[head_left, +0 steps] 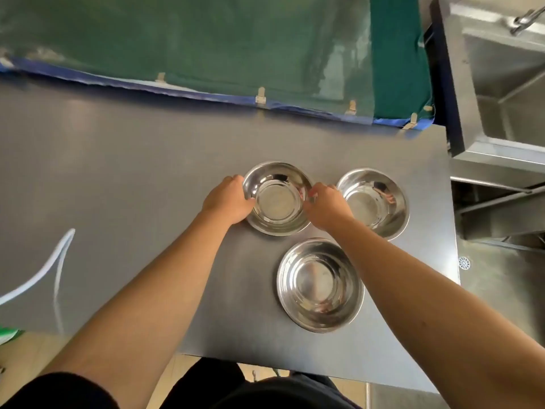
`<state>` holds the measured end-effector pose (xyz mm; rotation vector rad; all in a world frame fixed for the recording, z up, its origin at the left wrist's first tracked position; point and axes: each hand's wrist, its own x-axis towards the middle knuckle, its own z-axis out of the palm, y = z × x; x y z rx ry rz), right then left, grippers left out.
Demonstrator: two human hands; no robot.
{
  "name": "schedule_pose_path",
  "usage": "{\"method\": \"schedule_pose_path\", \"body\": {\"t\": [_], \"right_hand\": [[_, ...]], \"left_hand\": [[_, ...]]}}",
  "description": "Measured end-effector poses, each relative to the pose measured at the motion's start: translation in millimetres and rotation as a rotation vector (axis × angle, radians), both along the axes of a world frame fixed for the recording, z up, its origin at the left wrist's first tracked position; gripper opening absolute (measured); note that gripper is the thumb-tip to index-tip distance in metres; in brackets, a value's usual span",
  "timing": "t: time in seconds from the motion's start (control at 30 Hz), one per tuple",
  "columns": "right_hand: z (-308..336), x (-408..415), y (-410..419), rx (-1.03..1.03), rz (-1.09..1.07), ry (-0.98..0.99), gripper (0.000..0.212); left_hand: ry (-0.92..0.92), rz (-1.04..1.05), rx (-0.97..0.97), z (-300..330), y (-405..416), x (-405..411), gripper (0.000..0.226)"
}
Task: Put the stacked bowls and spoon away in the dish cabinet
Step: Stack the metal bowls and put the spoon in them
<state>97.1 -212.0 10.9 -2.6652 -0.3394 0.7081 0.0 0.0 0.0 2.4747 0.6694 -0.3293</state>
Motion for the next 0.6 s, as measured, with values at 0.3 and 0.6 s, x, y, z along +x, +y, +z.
{"method": "schedule_pose_path", "body": {"t": [0.3, 0.6], "right_hand": [[-4.4, -4.4, 5.4, 0.069, -0.135, 0.061, 0.037], [26.8, -7.6, 7.3, 0.15, -0.095, -0.006, 0.036]], "left_hand": [[-0.027, 0.124, -0.087, -3.2, -0.1, 1.7, 0.052], [-0.133, 0.17, -0.105, 20.0, 7.1, -9.0, 0.048]]}}
